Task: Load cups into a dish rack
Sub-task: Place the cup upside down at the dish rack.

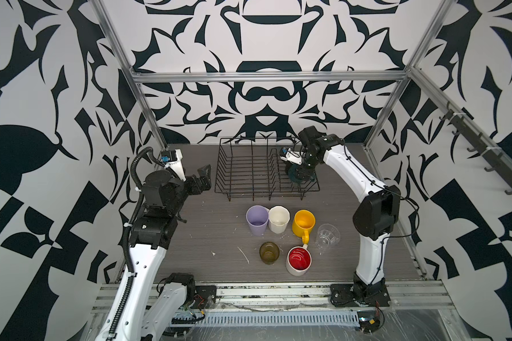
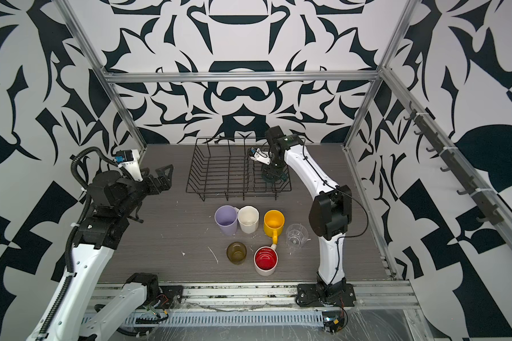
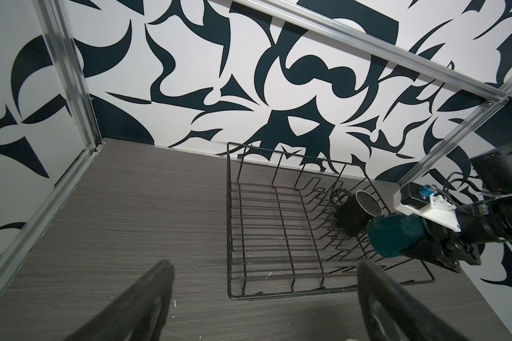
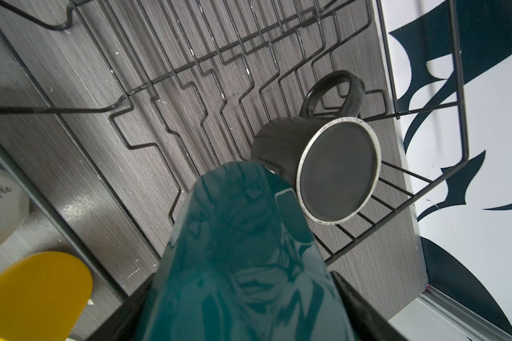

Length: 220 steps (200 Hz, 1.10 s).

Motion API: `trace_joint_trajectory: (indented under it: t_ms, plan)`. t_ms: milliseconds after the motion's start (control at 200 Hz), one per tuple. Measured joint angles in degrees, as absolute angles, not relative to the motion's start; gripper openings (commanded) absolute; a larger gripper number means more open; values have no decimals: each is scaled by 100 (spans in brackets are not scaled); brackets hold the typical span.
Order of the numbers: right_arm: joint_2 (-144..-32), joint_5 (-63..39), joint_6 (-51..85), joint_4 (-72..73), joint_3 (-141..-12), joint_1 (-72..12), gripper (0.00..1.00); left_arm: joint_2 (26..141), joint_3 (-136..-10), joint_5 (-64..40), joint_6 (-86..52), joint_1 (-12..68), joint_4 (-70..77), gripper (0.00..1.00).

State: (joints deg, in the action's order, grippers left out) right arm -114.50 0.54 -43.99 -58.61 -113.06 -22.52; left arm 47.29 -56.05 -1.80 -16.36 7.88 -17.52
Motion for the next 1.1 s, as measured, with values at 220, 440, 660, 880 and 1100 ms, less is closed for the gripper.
trace_joint_trajectory:
  t_ms: [220,440,660,880,1100]
  plan:
    - [-11607,99,-4414,-5806,-11227,-2252,0,4692,-5564,-180,-1649,788,-1833,99]
    - [-11769,104,-4416,-5760,-11190,-2252,0,4676,-5555,-178,-1651,786,-1839,99]
    - [-11933,104,-4412,-5686,-11190,-2265,0,4639,-5533,-178,-1651,784,-1863,99]
    - [-12060,113,-4388,-5607,-11190,-2287,0,4615,-5492,-174,-1649,784,-1914,99]
    - [-12121,110,-4320,-5590,-11190,-2311,0,4595,-5492,-148,-1647,777,-1916,99]
